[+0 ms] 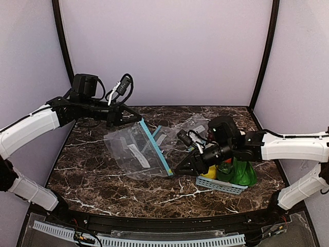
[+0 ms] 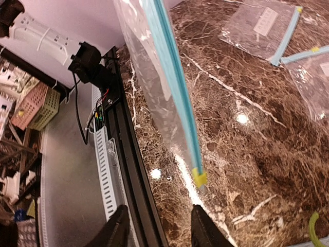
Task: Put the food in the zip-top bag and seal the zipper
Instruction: Unzip the zipper from the zipper food storage bag, then pass from the left arm to the right
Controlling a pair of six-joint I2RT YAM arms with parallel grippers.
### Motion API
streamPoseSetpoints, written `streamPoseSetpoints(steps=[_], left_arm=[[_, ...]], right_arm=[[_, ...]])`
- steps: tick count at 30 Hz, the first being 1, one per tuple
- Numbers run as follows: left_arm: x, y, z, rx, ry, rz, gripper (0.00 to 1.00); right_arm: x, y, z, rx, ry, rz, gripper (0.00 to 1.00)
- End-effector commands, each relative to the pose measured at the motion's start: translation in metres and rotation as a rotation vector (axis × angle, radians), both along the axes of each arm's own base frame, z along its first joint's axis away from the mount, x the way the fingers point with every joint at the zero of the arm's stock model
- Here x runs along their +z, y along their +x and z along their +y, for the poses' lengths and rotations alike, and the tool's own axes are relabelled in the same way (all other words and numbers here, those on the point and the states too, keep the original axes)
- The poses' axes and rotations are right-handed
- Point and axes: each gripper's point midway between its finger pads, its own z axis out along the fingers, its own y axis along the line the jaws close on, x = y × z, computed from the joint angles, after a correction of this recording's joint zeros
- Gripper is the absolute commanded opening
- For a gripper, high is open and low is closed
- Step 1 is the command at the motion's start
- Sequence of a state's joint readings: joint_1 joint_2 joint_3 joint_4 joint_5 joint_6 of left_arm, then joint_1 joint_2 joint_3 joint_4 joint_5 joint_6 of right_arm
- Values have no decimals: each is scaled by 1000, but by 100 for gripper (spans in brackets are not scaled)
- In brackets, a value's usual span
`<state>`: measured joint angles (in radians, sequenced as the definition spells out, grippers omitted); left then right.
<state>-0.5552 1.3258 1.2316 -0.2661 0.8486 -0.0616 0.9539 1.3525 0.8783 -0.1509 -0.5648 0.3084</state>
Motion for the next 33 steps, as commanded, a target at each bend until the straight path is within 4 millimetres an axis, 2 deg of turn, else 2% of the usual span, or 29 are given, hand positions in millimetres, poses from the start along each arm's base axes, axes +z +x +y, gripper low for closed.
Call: streamPoseSetpoints(steps=[1, 3, 7, 12, 17, 23, 33], left_arm=[[-14, -34, -10, -167, 15, 44, 1], [-20, -43, -15, -204, 29, 53, 1], [-24, -51, -21, -238, 33, 65, 1], [-29, -54, -25, -256, 39, 80, 1], [-33, -55, -27, -264, 45, 87, 1], [-34, -56, -28, -266, 47, 90, 1], [-32, -57, -27, -268, 45, 84, 1]], right_arm=[[45, 15, -3, -100, 102, -135, 50], [57, 22, -2, -137, 140, -170, 53], [60, 29, 0, -167, 171, -202, 55], [38, 32, 7, -163, 120, -185, 56], [16, 22, 20, -119, 71, -168, 57], [5, 14, 31, -88, 64, -145, 57], [-3, 19, 37, -96, 50, -143, 56]])
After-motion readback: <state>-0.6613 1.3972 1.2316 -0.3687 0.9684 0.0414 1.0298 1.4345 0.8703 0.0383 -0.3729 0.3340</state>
